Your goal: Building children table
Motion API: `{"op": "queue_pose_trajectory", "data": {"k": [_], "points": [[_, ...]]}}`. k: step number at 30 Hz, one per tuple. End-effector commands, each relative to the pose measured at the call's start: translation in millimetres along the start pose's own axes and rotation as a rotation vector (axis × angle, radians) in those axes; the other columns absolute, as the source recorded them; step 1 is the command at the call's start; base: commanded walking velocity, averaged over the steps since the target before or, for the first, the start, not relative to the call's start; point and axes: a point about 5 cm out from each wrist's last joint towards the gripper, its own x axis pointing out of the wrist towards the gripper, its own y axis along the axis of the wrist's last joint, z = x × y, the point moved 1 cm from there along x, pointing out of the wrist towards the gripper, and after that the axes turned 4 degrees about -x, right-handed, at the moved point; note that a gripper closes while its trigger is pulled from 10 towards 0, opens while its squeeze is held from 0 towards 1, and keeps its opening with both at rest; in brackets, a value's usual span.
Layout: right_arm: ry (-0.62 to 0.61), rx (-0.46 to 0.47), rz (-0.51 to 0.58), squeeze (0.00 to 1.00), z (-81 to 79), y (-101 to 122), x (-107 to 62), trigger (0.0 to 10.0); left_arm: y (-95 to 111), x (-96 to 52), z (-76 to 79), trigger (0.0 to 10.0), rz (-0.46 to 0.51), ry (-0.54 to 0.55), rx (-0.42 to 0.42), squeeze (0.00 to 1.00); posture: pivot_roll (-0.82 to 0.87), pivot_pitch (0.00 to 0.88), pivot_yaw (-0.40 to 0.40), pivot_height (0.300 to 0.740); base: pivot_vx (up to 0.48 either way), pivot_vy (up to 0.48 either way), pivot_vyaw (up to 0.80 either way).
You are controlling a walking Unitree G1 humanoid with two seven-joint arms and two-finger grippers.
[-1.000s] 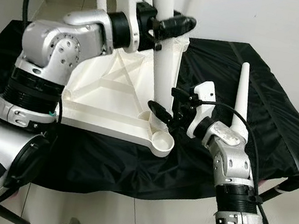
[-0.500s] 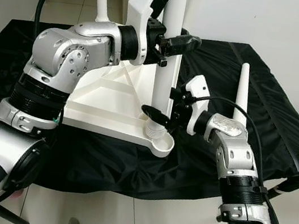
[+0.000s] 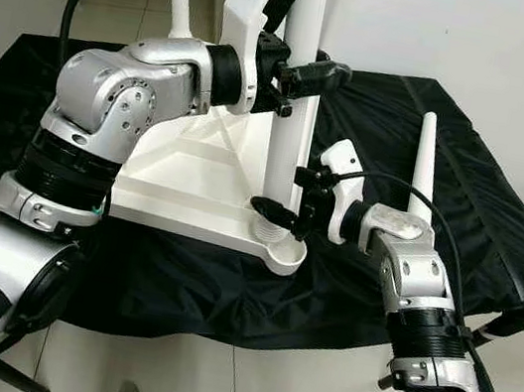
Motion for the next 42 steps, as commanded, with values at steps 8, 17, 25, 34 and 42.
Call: {"op": "queue_pose_trajectory", "data": {"k": [8,17,25,34,42], "points": [[-0.003,-0.005,-0.004,0.0,1.1,2.4,11.1,10.0,9.2,5.2,17.1,10.0,0.015,-0.076,0.029,0.0,-0.1,0.0,-0.004,0.74,0.0,0.0,0.0],[0.005,0.01,0.009,0.0,0.2,3.3,20.9,9.2,12.8,8.8,22.2,10.0,0.025,-0.091,0.036,0.0,-0.09,0.0,-0.009,0.74,0.0,0.0,0.0],[-0.005,0.019,0.021,0.0,1.8,3.5,23.3,0.0,15.6,9.0,22.7,10.0,0.032,-0.089,0.041,0.0,-0.09,0.0,-0.01,0.74,0.0,0.0,0.0],[-0.016,0.036,0.043,0.0,3.9,5.2,23.6,0.0,17.6,9.2,20.9,10.0,0.037,-0.075,0.052,0.0,-0.09,0.001,-0.007,0.74,0.0,0.0,0.0],[-0.058,0.051,0.085,0.0,8.0,10.5,22.6,0.4,21.1,7.1,13.6,10.0,0.078,-0.051,0.041,1.0,-0.09,0.006,0.001,0.74,0.0,0.0,0.0]]}}
